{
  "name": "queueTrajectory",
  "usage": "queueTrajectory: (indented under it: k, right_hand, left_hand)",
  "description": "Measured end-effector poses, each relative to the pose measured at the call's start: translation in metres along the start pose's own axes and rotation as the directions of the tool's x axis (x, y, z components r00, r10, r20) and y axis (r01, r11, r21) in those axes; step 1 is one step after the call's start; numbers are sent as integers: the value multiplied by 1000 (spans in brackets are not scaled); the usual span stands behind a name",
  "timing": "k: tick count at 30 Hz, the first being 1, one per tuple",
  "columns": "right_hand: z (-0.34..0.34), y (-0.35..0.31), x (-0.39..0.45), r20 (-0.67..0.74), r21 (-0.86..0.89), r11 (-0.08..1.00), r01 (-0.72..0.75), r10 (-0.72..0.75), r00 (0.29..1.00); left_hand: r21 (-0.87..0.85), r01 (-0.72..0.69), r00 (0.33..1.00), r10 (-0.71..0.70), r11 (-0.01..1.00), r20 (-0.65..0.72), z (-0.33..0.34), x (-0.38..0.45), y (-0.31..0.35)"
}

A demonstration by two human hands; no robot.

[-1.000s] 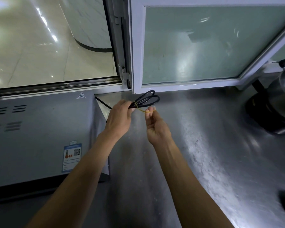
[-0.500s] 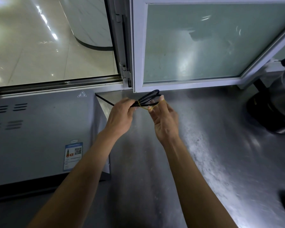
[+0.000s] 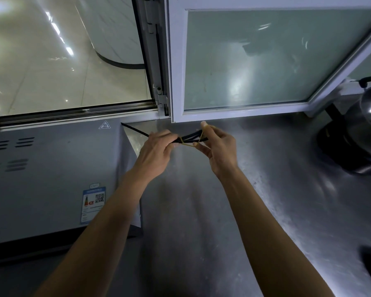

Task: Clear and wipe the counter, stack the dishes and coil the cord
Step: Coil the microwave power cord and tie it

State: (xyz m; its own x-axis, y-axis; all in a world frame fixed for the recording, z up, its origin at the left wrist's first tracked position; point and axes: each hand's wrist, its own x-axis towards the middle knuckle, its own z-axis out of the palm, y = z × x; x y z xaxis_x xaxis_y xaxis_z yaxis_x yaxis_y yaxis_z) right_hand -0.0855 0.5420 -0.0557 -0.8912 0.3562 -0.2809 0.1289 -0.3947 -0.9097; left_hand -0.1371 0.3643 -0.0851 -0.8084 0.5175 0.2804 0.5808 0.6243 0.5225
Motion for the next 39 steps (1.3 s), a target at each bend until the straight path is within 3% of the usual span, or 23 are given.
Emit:
queueTrajectory:
  k: [9, 16, 29, 34, 39]
  right_hand:
    - [0, -3, 19, -36, -270, 961, -65, 58, 998]
    - [5, 5, 38, -29, -523, 850, -68, 61, 998]
    - [13, -4, 26, 130, -243, 970, 1, 32, 991]
    - [11, -1, 23, 213, -275, 950, 147, -89, 973]
    - [11, 0, 25, 197, -296, 931, 212, -158, 968]
  left_hand:
    - [102, -88, 996, 86, 991, 24, 5, -1, -5]
    - [93, -106, 994, 102, 990, 37, 7, -3, -6]
    - [-190, 252, 968, -247, 949, 46, 6, 1, -6]
    - [-206, 326, 945, -313, 922, 97, 4, 3, -7]
    - [-154, 342, 934, -318, 927, 160, 3, 1, -4]
